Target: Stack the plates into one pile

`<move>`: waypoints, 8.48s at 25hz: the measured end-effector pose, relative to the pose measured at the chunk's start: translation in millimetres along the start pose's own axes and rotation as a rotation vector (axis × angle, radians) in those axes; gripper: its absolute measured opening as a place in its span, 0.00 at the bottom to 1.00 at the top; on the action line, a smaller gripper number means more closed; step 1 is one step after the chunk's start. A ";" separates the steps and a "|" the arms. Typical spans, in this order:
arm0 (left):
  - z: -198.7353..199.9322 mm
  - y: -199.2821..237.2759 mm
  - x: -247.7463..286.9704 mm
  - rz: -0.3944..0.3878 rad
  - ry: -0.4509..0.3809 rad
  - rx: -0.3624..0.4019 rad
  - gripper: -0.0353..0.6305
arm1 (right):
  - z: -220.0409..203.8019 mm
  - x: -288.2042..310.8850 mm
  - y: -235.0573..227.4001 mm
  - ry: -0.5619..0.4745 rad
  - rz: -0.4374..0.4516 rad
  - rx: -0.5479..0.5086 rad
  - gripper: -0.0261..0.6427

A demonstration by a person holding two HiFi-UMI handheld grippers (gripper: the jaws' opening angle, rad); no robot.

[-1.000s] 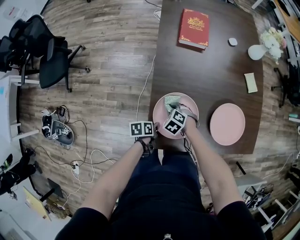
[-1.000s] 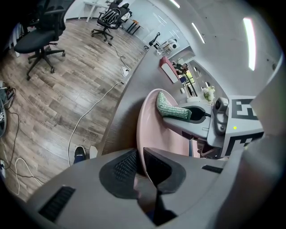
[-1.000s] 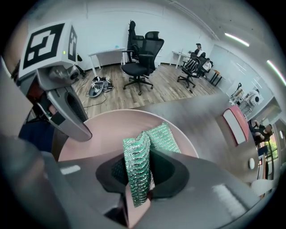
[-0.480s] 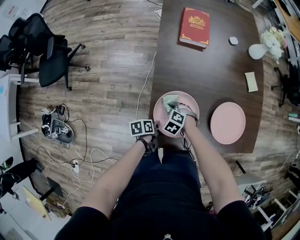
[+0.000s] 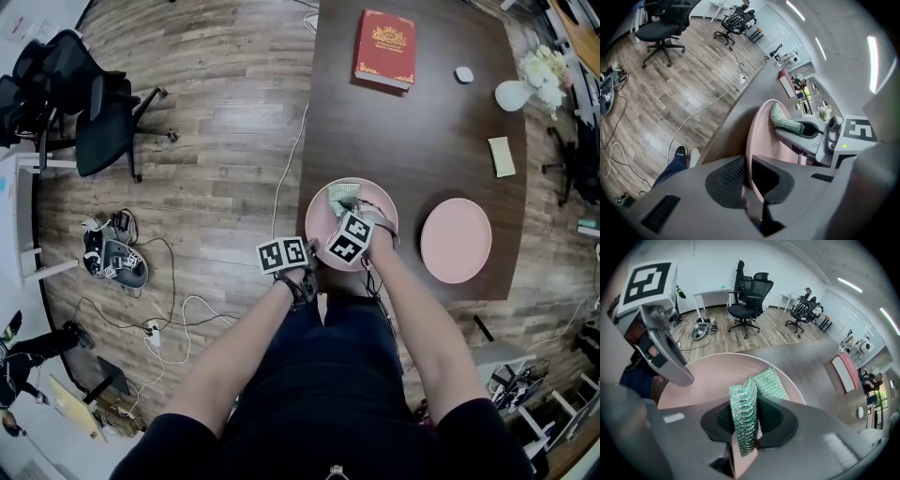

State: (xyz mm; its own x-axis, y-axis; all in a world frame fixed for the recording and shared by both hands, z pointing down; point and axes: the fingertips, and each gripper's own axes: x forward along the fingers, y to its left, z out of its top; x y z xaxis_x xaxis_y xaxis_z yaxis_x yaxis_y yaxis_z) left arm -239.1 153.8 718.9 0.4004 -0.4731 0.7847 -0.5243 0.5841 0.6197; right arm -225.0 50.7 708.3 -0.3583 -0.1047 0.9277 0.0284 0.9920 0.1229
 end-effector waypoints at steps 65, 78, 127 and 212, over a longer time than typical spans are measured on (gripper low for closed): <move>-14.0 -2.2 6.8 0.008 0.014 -0.057 0.07 | -59.3 -18.3 -32.3 0.114 -0.125 0.449 0.17; -15.5 -3.9 8.1 0.017 0.034 -0.036 0.07 | -37.6 -10.6 -31.2 0.087 -0.094 0.324 0.17; -18.3 -4.8 7.6 0.009 -0.003 -0.155 0.07 | -12.7 -4.1 -23.3 0.059 -0.119 0.146 0.17; -17.6 -11.2 12.7 0.028 0.066 -0.068 0.08 | -15.1 -6.1 -30.8 0.064 -0.095 0.126 0.17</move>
State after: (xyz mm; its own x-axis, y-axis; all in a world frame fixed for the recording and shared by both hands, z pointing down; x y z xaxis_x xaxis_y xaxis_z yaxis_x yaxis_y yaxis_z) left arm -215.0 152.9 722.2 0.4364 -0.4127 0.7995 -0.4847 0.6408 0.5953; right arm -209.6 19.7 704.3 -0.2939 -0.1991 0.9349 -0.1216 0.9779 0.1700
